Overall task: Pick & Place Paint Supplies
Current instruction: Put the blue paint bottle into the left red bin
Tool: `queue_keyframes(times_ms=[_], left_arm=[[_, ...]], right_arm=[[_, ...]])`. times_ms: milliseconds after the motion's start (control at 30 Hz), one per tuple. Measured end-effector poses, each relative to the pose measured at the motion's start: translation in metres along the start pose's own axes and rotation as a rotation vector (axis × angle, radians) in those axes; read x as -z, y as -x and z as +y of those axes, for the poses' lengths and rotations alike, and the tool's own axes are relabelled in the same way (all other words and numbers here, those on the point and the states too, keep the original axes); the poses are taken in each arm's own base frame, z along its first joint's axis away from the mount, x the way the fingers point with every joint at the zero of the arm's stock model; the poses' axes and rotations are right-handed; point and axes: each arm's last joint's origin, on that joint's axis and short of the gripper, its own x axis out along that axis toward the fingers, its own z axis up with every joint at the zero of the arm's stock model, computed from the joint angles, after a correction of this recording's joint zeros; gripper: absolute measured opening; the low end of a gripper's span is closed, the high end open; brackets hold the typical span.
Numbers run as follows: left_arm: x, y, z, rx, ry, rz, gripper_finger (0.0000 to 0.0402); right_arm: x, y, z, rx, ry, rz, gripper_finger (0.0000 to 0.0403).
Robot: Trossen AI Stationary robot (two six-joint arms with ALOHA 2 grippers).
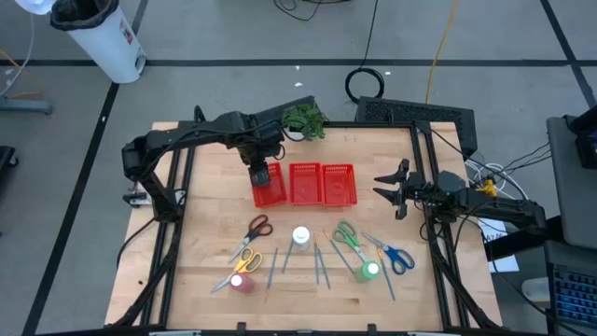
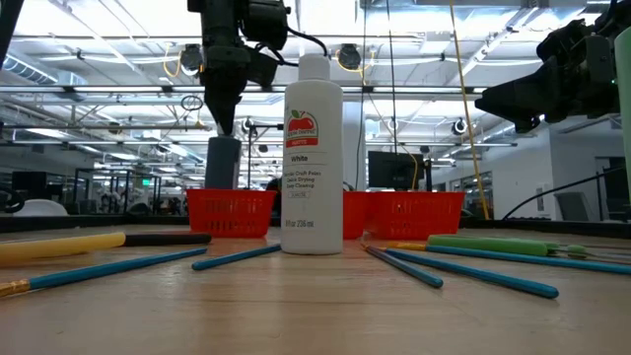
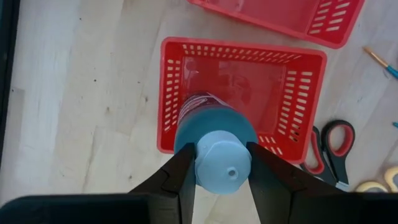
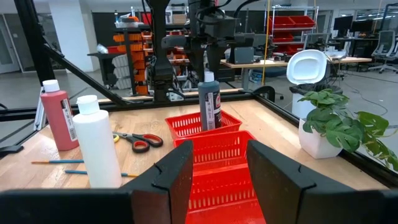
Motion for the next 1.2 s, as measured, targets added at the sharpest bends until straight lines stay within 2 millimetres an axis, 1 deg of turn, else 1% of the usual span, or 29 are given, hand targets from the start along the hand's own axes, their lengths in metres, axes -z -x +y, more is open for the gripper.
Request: queue_keyframes(times_ms=[200, 467, 633, 733, 867, 967, 1200], left_arm=[[-0.004, 0.000, 0.001, -0.018, -0.023, -0.045, 0.0121], [-0.012, 0.001, -0.001, 0.043, -0.085, -0.126, 0.0121], [-0.012, 0.001, -0.003, 0.052, -0.095, -0.132, 0.0121], [-0.013, 0.001, -0.005, 0.056, -0.113, -0.134, 0.0121], [-0.015, 0.001, -0.011, 0.118, -0.134, -0.163, 0.0121], [-0.016, 0.001, -0.015, 0.132, -0.150, -0.177, 0.0121], [-0.013, 0.003, -0.013, 0.072, -0.118, -0.152, 0.0121]], right_arm=[[0.000, 0.000, 0.000, 0.000, 0.000, 0.000, 0.0142], [0.000, 0.000, 0.000, 0.000, 0.000, 0.000, 0.0142], [0.000, 0.000, 0.000, 0.000, 0.000, 0.000, 0.0142], [0.000, 0.000, 0.000, 0.000, 0.000, 0.000, 0.0142], [0.000, 0.000, 0.000, 0.000, 0.000, 0.000, 0.0142], [0.000, 0.000, 0.000, 0.000, 0.000, 0.000, 0.0142], [0.000, 0.000, 0.000, 0.000, 0.000, 0.000, 0.0142]])
